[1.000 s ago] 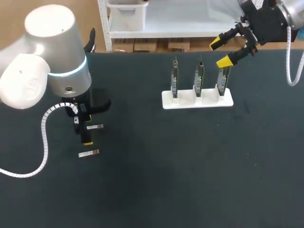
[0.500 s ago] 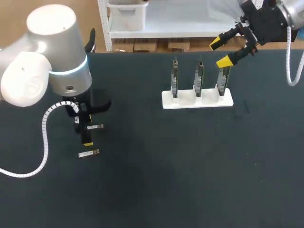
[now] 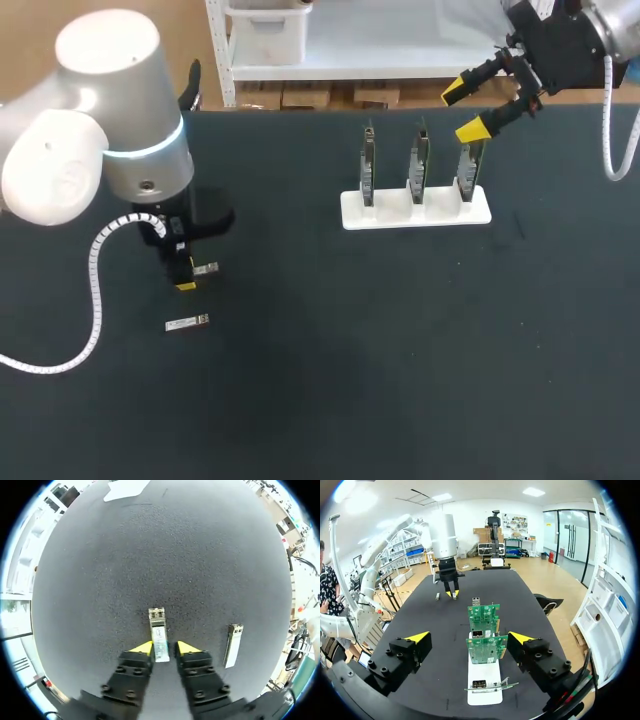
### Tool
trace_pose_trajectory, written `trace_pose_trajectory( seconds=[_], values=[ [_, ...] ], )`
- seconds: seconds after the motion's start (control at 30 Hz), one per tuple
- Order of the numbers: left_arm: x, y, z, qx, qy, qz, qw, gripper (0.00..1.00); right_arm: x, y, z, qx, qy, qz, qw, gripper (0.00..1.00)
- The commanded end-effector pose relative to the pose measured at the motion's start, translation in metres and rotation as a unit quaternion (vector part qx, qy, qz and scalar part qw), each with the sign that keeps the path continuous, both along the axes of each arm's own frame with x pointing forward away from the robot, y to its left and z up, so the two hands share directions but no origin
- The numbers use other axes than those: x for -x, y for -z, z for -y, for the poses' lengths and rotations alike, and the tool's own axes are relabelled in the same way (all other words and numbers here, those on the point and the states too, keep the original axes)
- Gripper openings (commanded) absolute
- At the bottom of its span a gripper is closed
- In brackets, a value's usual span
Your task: Pick up the optical module with the left hand, and insert it into the network port with the right hand.
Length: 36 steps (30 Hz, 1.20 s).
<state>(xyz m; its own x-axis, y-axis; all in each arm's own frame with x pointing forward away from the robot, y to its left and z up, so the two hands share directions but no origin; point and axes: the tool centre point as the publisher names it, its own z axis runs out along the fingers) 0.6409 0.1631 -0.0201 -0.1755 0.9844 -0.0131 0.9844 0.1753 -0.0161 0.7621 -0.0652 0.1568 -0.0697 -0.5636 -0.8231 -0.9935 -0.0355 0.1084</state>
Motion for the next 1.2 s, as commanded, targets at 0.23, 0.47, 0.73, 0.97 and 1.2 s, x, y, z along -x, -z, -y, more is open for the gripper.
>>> trace_pose_trajectory(
  seconds=[0.23,0.47,0.73,0.97,1.2],
  values=[
    [0.001,-0.007,0.005,0.038,0.003,0.014,0.999,0.0,0.001,0.0,0.0,-0.001,0.001,0.002,1.0,1.0],
    [-0.009,-0.042,0.018,0.174,-0.011,0.03,0.984,0.0,0.001,0.0,0.0,-0.001,0.001,0.002,1.0,1.0],
    [-0.027,-0.1,0.041,0.309,0.001,0.074,0.948,0.0,0.001,0.0,0.0,-0.001,0.001,0.002,1.0,1.0],
    [-0.03,-0.114,0.045,0.335,0.007,0.085,0.938,0.0,0.001,0.0,0.0,-0.001,0.001,0.002,1.0,1.0],
    [-0.03,-0.114,0.045,0.335,0.007,0.085,0.938,0.0,0.001,0.0,0.0,-0.001,0.001,0.002,1.0,1.0]
  ],
)
